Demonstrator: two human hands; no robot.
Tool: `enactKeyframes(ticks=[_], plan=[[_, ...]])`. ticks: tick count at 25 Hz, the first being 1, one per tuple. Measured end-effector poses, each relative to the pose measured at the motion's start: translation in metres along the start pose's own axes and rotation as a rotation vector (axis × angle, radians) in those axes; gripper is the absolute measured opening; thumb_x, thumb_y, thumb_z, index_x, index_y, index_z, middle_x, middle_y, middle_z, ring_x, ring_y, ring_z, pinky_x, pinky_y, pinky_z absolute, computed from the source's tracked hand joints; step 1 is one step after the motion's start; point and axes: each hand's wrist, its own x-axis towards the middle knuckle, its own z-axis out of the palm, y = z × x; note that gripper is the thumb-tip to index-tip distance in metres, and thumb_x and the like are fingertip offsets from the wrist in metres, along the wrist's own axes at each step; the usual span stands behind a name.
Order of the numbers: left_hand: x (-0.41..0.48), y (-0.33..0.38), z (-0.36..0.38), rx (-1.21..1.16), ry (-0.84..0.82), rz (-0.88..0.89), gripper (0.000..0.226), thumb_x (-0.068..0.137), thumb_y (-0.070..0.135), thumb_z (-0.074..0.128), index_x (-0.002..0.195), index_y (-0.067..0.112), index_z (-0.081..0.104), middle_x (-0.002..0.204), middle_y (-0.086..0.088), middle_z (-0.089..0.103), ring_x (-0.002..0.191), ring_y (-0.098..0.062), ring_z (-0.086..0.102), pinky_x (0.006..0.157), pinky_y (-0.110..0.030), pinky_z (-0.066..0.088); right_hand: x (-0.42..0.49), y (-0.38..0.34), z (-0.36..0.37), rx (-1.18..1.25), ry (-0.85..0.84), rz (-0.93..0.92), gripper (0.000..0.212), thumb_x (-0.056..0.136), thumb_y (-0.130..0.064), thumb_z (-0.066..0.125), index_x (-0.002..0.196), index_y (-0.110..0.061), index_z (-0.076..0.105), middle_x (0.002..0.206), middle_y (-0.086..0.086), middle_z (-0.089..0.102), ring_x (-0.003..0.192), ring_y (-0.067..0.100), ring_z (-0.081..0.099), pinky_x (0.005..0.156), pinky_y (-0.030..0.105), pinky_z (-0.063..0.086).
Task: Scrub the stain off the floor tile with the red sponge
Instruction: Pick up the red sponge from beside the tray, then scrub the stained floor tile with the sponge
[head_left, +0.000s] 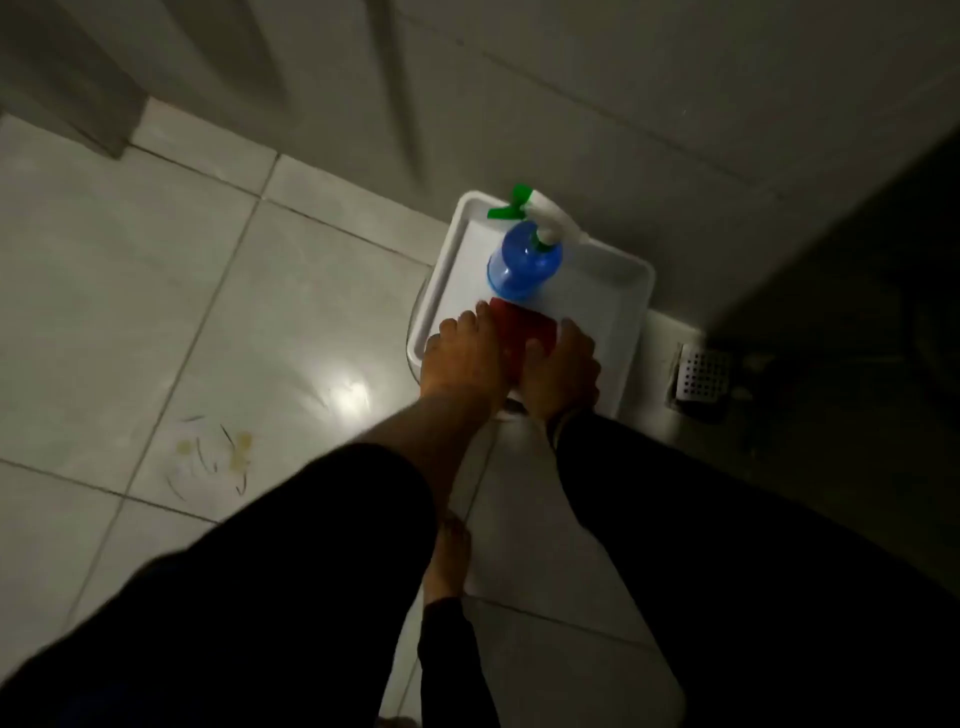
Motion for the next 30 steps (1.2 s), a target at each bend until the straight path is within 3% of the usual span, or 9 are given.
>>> enactKeyframes(ticks=[4,9,12,14,17,20,24,28,30], plan=[[0.044,0.009,0.026,-0.185,-0.026,-0.289,0.069,0.098,0.045,0.064,0.154,0.012,0.044,0.149,-0.017,0.053,0.138,-0.037,0.053,0.108,-0.049,0.049,0.051,-0.001,0.017,0.203,-0.088,0.215,0.081,0.096,-0.037,0.081,0.159,-0.005,0.04,0.16,0.021,0.054,0.145,0.042,0.057,0.124,0.052,0.048],[0.058,0.009,0.023,-0.571,-0.034,-0.35,0.044,0.096,0.045,0.064,0.132,0.021,0.06,0.107,0.002,0.063,0.102,-0.02,0.063,0.082,-0.032,0.043,0.044,0.009,0.014,0.67,-0.042,0.249,0.035,0.09,-0.009,0.083,0.124,-0.002,0.076,0.124,0.02,0.079,0.116,0.038,0.076,0.097,0.042,0.063],[0.022,-0.001,-0.008,-0.881,0.061,-0.263,0.035,0.087,0.041,0.071,0.117,0.023,0.068,0.09,0.009,0.064,0.081,-0.01,0.063,0.075,-0.025,0.047,0.008,-0.008,-0.008,0.841,-0.018,0.179,0.044,0.084,-0.005,0.088,0.126,-0.006,0.074,0.125,0.018,0.08,0.116,0.039,0.077,0.101,0.047,0.065],[-0.018,-0.025,-0.03,-1.165,0.05,-0.231,0.032,0.072,0.03,0.072,0.103,0.019,0.075,0.083,0.005,0.073,0.073,-0.009,0.07,0.071,-0.028,0.056,-0.03,-0.019,-0.022,0.885,-0.194,0.102,0.058,0.085,-0.006,0.087,0.139,-0.01,0.066,0.138,0.019,0.075,0.126,0.04,0.074,0.11,0.058,0.061],[-0.08,-0.078,-0.046,-1.348,-0.021,-0.166,0.027,0.065,0.017,0.067,0.091,0.022,0.074,0.075,0.003,0.074,0.064,-0.005,0.069,0.064,-0.022,0.057,-0.08,-0.023,-0.022,0.919,-0.701,0.121,0.083,0.08,-0.009,0.083,0.156,-0.017,0.052,0.154,0.023,0.063,0.139,0.043,0.065,0.117,0.065,0.052],[-0.132,-0.146,-0.036,-1.333,0.051,-0.168,0.038,0.073,0.019,0.071,0.11,0.016,0.076,0.099,-0.007,0.079,0.087,-0.018,0.078,0.079,-0.031,0.065,-0.115,-0.04,0.022,0.765,-0.945,0.127,0.073,0.086,-0.009,0.084,0.154,-0.016,0.057,0.15,0.022,0.068,0.137,0.042,0.067,0.113,0.059,0.056],[-0.168,-0.258,0.023,-1.386,0.415,-0.463,0.066,0.075,0.034,0.082,0.138,0.026,0.064,0.121,-0.003,0.071,0.103,-0.027,0.076,0.08,-0.041,0.068,-0.147,-0.085,0.145,0.354,-0.927,-0.105,0.019,0.095,-0.025,0.073,0.106,-0.028,0.088,0.109,0.003,0.089,0.102,0.02,0.085,0.074,0.023,0.069],[-0.174,-0.386,0.131,-1.166,0.57,-0.843,0.075,0.093,0.061,0.066,0.157,0.028,0.046,0.153,-0.004,0.059,0.136,-0.028,0.061,0.11,-0.049,0.052,-0.138,-0.109,0.292,0.172,-0.853,-0.378,0.032,0.106,0.001,0.06,0.136,-0.004,0.07,0.086,0.008,0.085,0.069,0.022,0.081,0.054,0.021,0.062],[-0.173,-0.451,0.198,-0.835,0.503,-0.985,0.082,0.099,0.064,0.052,0.167,0.023,0.033,0.171,-0.008,0.04,0.157,-0.033,0.039,0.126,-0.055,0.034,-0.126,-0.124,0.368,0.094,-0.751,-0.599,0.037,0.105,0.006,0.057,0.134,-0.013,0.069,0.098,0.01,0.076,0.086,0.028,0.074,0.072,0.027,0.063]])
